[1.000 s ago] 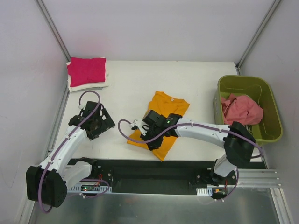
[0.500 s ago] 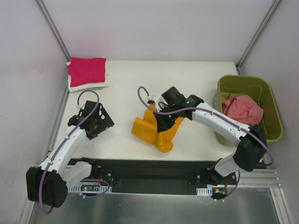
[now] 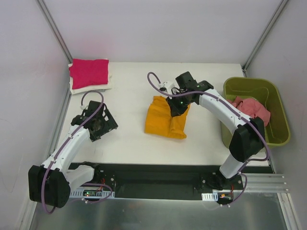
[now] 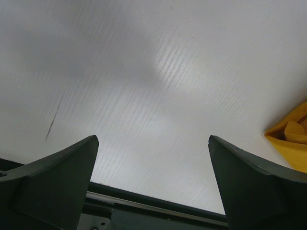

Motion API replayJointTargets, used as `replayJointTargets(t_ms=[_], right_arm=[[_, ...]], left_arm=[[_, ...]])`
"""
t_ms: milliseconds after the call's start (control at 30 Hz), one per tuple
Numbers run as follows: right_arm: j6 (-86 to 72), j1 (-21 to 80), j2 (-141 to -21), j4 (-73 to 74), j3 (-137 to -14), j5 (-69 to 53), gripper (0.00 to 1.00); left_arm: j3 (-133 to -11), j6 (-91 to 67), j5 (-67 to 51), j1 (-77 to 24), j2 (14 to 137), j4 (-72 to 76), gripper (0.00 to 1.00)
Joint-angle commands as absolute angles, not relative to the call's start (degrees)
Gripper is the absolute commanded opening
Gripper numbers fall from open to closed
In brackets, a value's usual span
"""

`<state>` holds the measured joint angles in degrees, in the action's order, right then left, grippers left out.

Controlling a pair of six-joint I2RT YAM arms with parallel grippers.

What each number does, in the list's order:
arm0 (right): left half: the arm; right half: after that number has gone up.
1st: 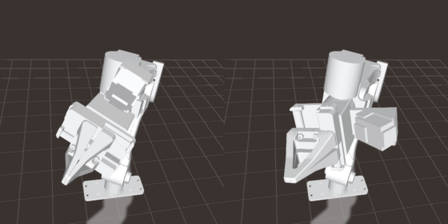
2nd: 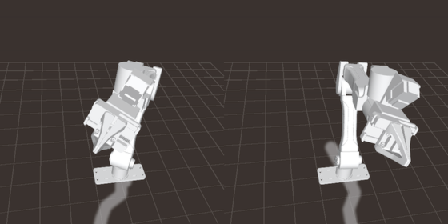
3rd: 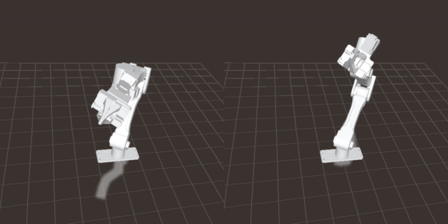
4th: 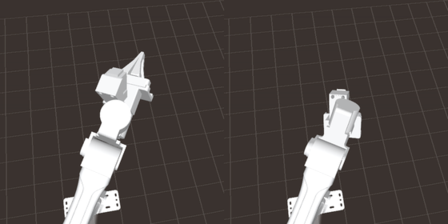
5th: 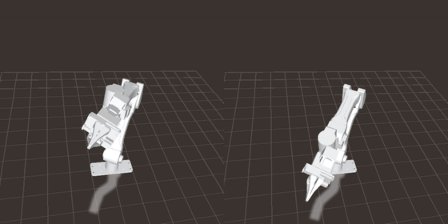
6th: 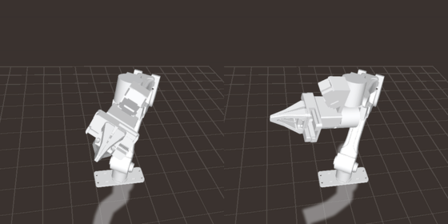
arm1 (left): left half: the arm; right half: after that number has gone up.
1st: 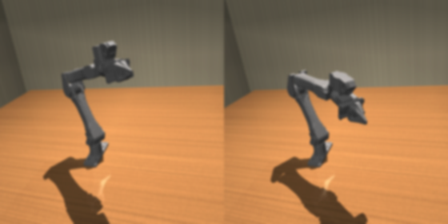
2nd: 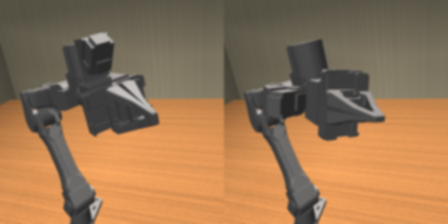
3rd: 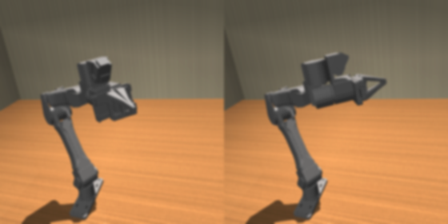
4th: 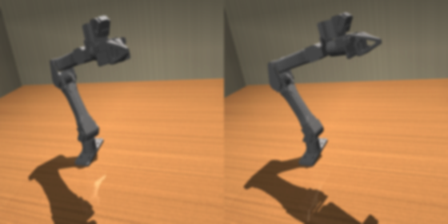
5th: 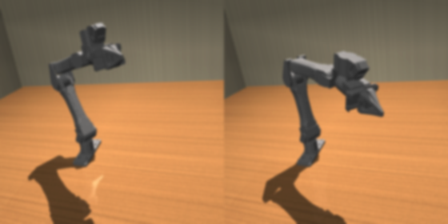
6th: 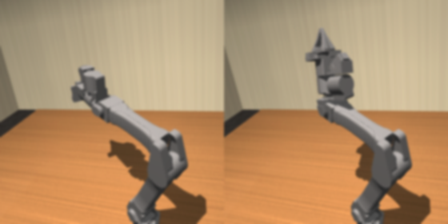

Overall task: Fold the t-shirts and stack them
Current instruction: Fold the tshirt

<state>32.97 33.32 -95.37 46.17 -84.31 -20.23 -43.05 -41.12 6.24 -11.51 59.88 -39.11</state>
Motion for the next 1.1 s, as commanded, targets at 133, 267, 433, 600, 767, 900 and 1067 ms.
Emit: replayJointTargets(t_ms=[133,267,433,600,767,900,1067], right_arm=[[42.6,30.2,-101.2,53.3,-98.6,-29.7,0.04],[40.2,32.0,-99.1,55.0,-94.9,-39.1,0.02],[32.5,41.0,-91.0,50.4,-83.8,-37.9,0.02],[22.1,50.1,-87.5,44.3,-75.9,-39.0,0.01],[14.2,58.9,-88.2,38.8,-73.2,-41.5,0.01],[12.8,61.8,-87.2,36.7,-74.7,-42.4,0.01],[16.7,58.3,-85.3,41.8,-78.3,-36.7,0.02]], left_arm=[[-46.7,-39.6,5.7,-10.7,63.1,-38.1,0.99],[-46.3,-39.7,6.6,-10.7,62.6,-38.2,0.99],[-45.8,-39.7,6.2,-10.7,61.3,-38.1,0.99],[-44.6,-40.2,5.5,-10.6,59.8,-38.3,0.99],[-43.0,-40.5,5.1,-10.6,58.0,-38.3,0.99],[-42.0,-40.7,4.7,-10.5,56.2,-38.3,0.99],[-42.3,-40.8,5.0,-10.5,55.7,-38.2,0.99]])
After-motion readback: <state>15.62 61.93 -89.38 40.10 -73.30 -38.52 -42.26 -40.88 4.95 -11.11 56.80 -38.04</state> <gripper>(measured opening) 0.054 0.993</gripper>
